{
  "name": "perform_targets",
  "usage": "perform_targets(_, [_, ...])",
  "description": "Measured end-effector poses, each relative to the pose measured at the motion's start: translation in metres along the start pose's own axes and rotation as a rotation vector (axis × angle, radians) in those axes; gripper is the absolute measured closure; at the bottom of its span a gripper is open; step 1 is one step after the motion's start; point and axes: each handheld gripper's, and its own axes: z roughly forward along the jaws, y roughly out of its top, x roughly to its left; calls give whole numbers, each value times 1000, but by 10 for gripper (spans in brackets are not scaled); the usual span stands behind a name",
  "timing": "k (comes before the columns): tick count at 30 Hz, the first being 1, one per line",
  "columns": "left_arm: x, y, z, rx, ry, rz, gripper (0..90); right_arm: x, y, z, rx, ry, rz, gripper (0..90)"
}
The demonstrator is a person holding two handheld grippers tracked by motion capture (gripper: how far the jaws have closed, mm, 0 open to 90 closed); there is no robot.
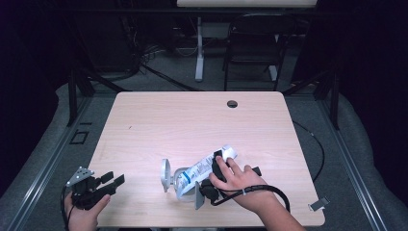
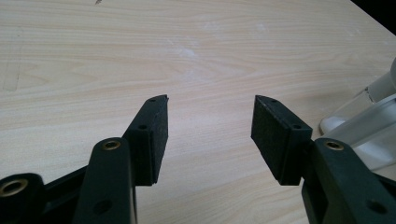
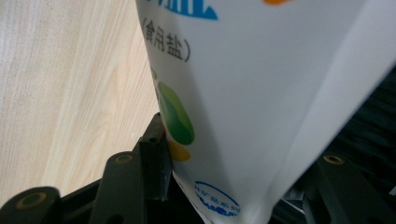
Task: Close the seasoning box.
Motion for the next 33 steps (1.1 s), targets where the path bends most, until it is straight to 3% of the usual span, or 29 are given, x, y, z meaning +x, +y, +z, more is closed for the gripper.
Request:
perform_targets(5, [0,0,0,0,0,0,464,1,-1,1,-19,0,13,493])
perform_targets(33, [0,0,0,0,1,-1,464,1,0,0,-15,-8,5,540])
